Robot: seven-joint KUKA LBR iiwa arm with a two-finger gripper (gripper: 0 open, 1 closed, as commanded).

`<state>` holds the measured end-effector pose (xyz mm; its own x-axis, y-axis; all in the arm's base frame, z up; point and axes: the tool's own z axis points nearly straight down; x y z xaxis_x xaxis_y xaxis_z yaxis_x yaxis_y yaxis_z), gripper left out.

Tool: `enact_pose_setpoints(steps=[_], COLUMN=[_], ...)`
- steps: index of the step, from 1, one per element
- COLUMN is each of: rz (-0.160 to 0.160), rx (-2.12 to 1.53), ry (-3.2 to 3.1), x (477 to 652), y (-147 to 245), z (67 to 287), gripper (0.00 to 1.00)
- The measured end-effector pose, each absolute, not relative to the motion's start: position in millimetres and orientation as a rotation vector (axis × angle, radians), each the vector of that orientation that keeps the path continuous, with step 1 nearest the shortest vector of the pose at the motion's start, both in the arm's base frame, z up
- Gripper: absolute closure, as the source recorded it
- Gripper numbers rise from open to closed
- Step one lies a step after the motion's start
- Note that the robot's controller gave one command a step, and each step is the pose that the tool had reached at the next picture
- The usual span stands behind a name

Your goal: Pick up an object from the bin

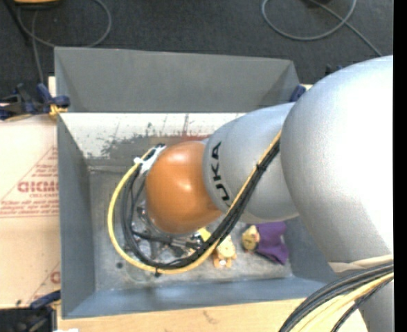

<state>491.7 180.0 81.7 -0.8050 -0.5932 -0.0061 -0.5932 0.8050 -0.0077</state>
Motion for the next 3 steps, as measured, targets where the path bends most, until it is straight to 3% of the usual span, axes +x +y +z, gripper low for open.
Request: enact_pose_setpoints(steps=[3], rz=[0.001], rx=[-0.979], ry=[2.981], x=[488.9], y=[182], z=[129], gripper=[1.00])
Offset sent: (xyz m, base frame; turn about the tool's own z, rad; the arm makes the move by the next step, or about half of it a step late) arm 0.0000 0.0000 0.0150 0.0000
